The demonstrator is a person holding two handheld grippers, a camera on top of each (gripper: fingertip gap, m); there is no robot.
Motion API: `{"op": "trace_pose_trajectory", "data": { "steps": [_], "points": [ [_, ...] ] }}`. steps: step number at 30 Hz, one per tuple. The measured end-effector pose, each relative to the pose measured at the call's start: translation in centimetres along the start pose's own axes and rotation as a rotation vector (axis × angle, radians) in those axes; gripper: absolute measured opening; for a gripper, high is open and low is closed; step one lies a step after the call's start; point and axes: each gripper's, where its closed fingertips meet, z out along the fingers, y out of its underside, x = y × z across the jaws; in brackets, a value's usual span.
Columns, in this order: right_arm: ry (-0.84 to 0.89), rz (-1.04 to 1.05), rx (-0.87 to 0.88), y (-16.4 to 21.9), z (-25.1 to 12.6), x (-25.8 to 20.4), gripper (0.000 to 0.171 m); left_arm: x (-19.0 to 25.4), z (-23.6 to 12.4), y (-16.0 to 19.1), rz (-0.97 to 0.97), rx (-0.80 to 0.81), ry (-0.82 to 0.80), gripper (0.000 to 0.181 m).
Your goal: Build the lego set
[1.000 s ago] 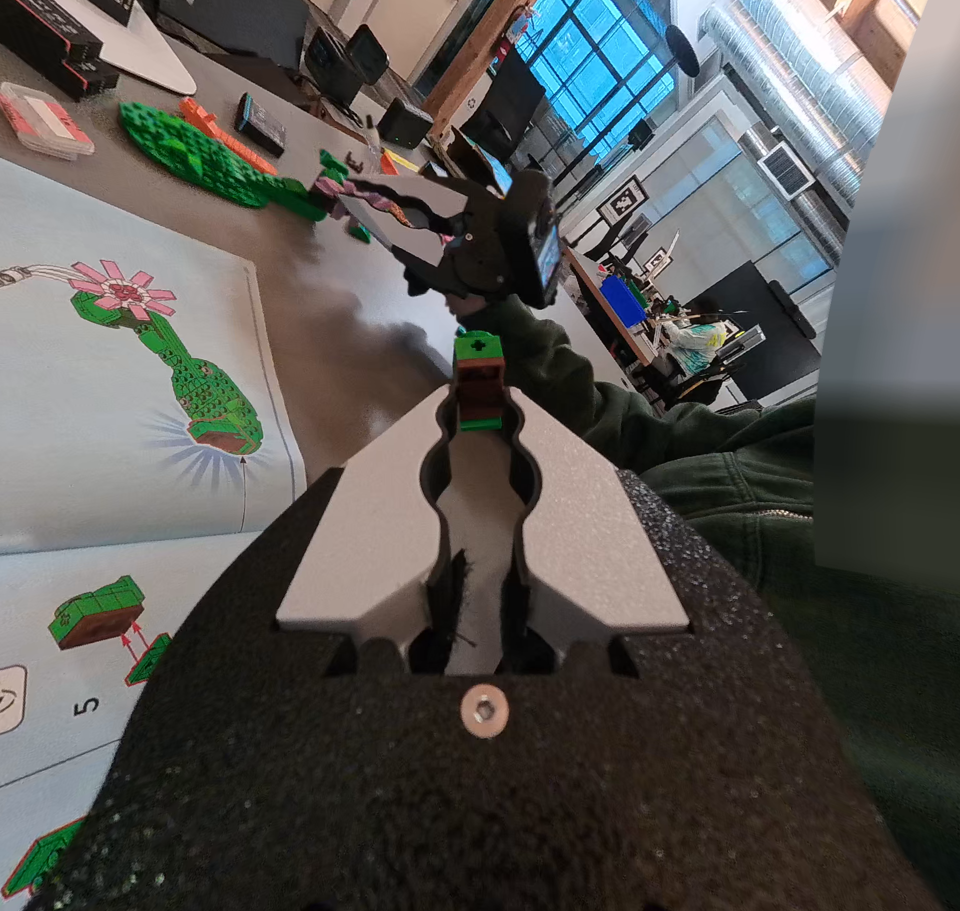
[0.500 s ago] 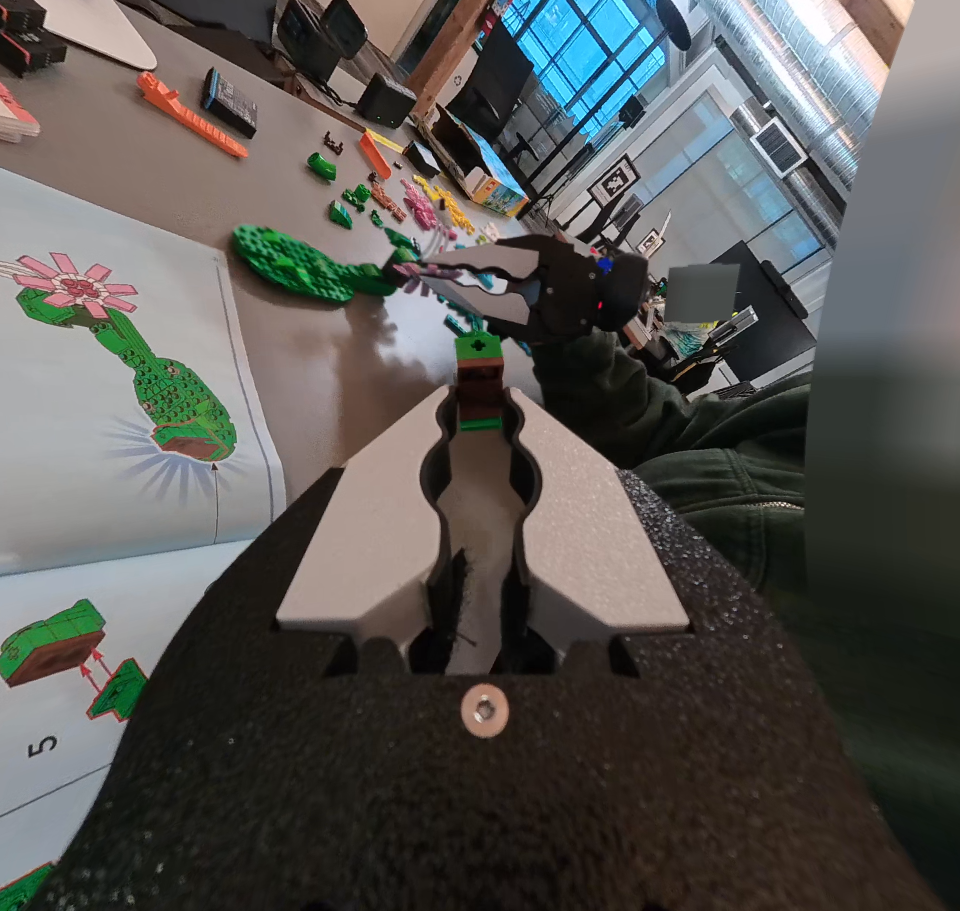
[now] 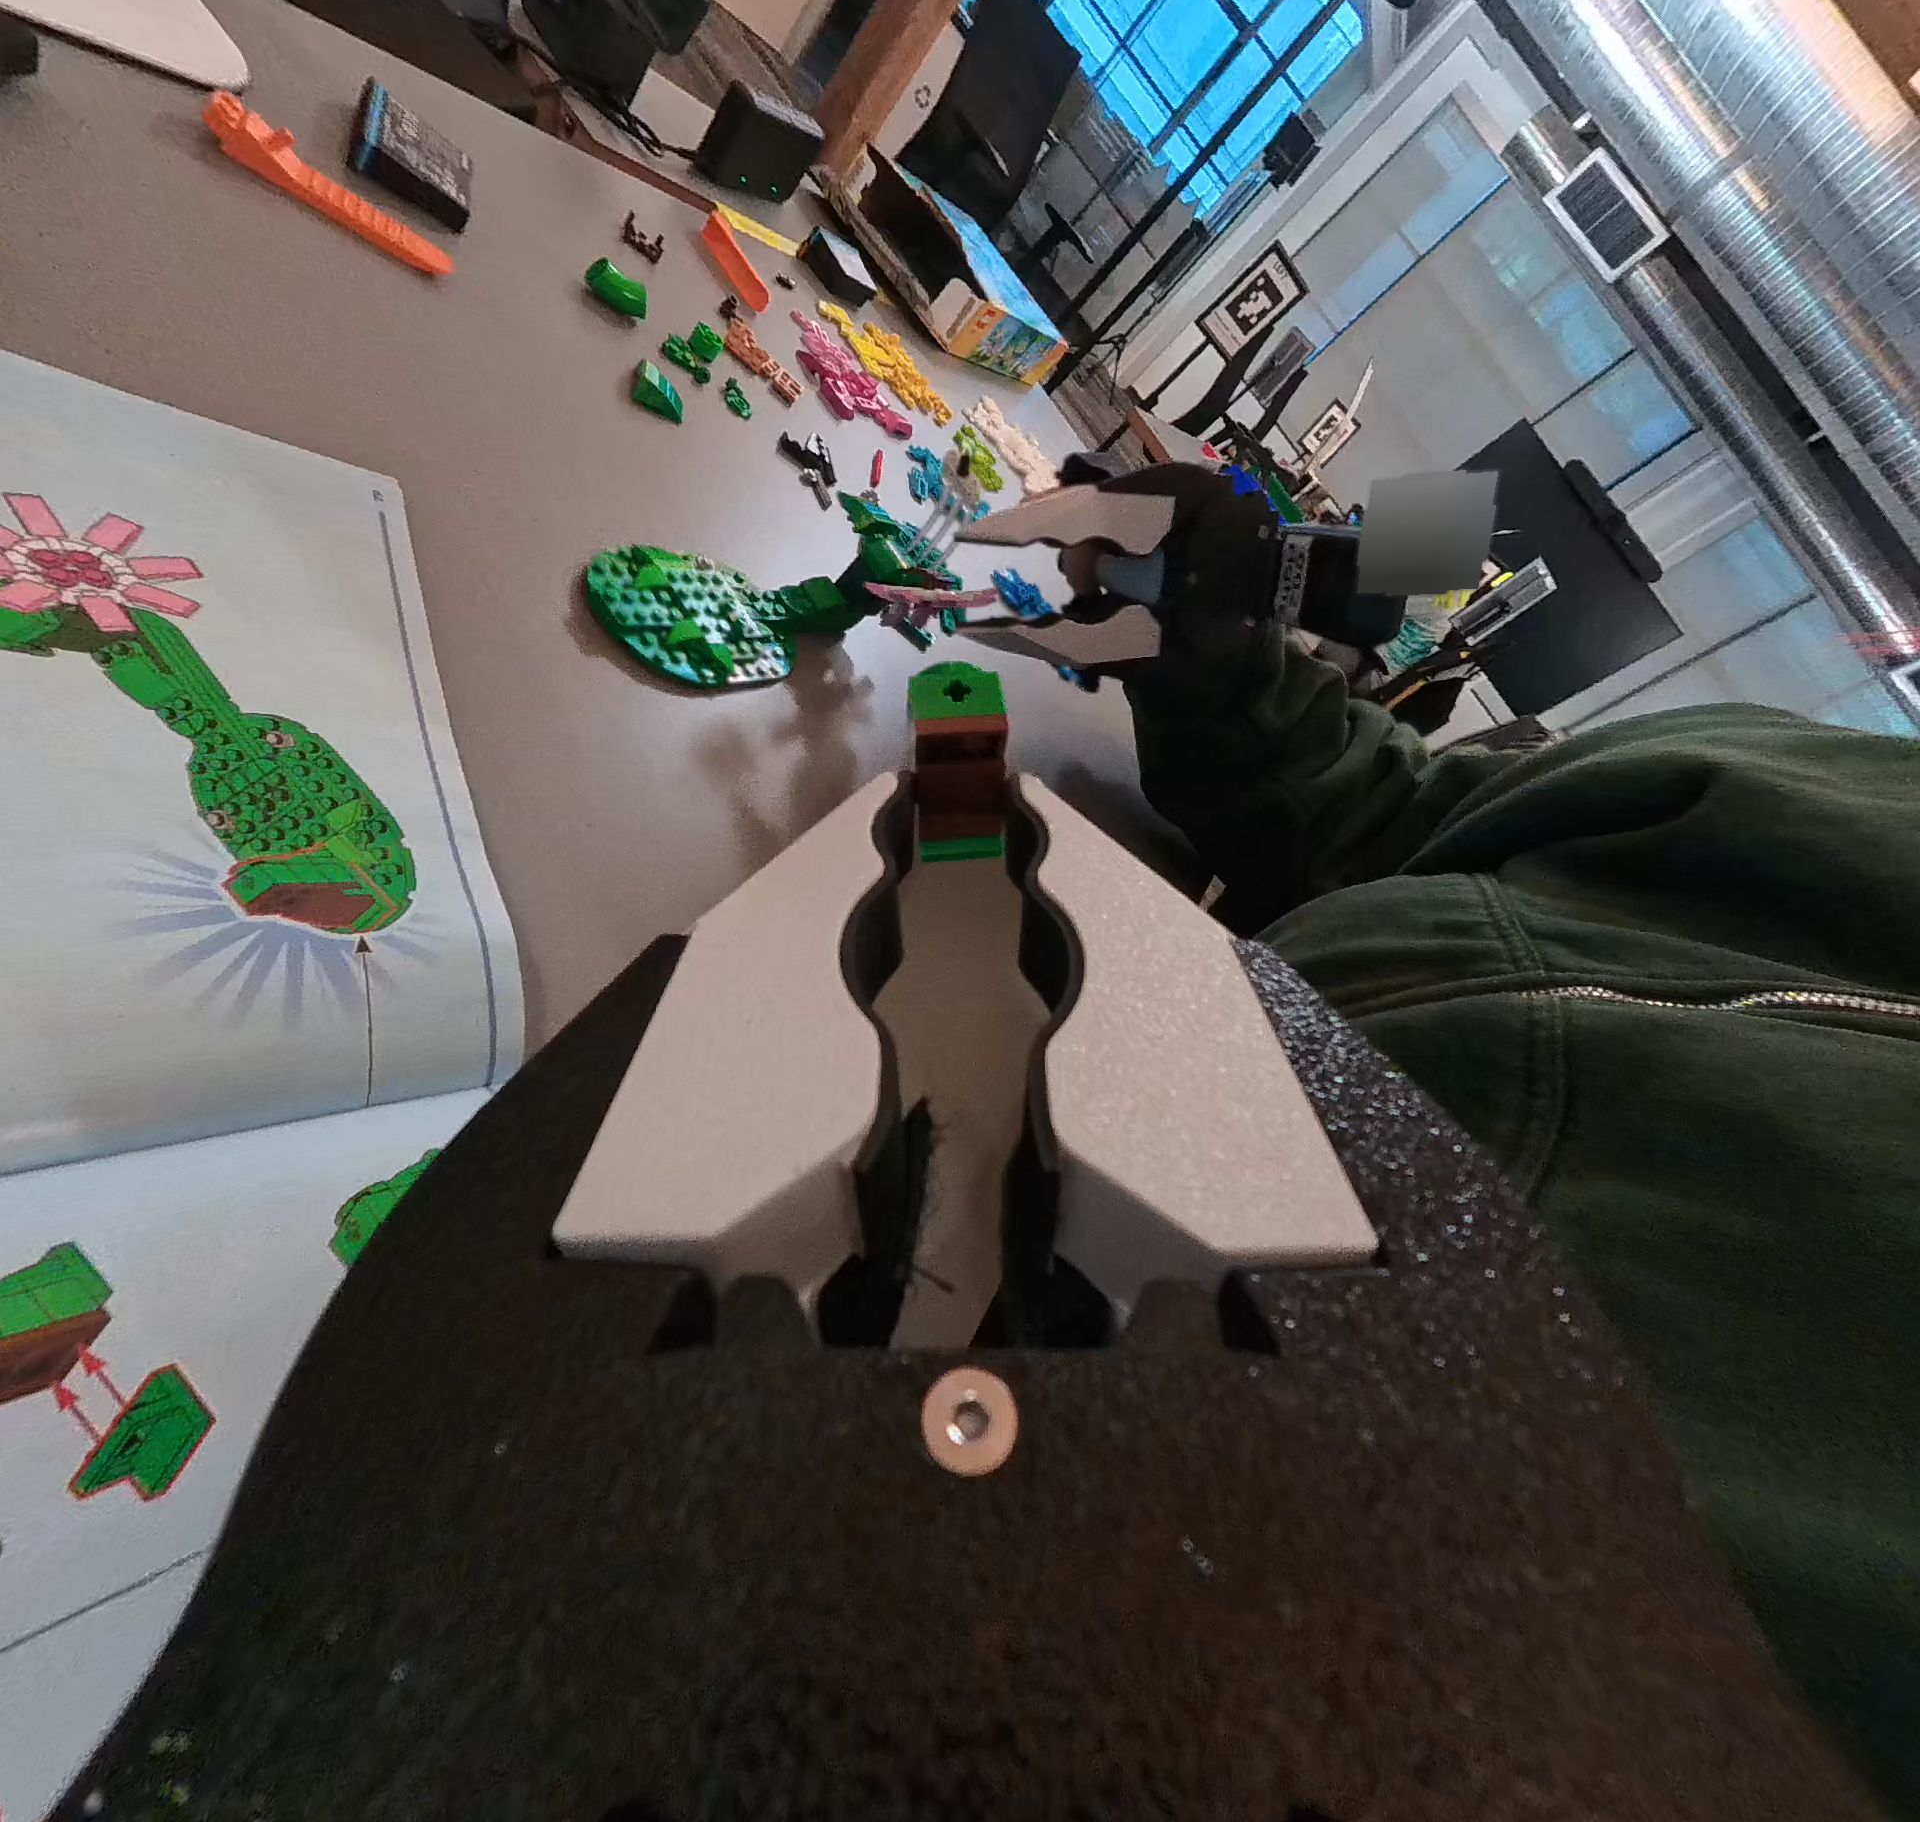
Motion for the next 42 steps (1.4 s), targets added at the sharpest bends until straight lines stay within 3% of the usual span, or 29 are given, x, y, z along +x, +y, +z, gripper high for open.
{"op": "trace_pose_trajectory", "data": {
  "steps": [5,9,13,16,19,28,42],
  "points": [
    [-0.032,0.314,-0.011,-3.1,-0.2,0.2,0.041,0.5,-2.4,-1.7,0.069,0.063,-0.090,0.014],
    [-0.136,0.618,-0.046,-7.3,3.1,-1.5,0.047,1.9,-4.0,-3.1,0.150,0.111,-0.140,0.014],
    [-0.028,0.718,-0.203,-6.0,7.5,-0.5,0.056,3.4,-5.0,-3.7,0.208,0.129,-0.155,0.014],
    [-0.090,0.835,-0.300,-4.7,10.0,-1.1,0.075,3.7,-5.6,-3.7,0.218,0.136,-0.158,0.014],
    [-0.166,0.918,-0.398,-3.6,11.2,-2.6,0.078,3.7,-6.1,-3.9,0.222,0.150,-0.158,0.014],
    [-0.142,1.001,-0.406,-2.6,12.3,-1.9,0.080,3.2,-5.9,-3.6,0.221,0.130,-0.160,0.014],
    [-0.418,0.936,-0.301,-5.5,9.4,-5.9,0.070,2.6,-5.7,-3.5,0.204,0.127,-0.164,0.014]
  ]
}}
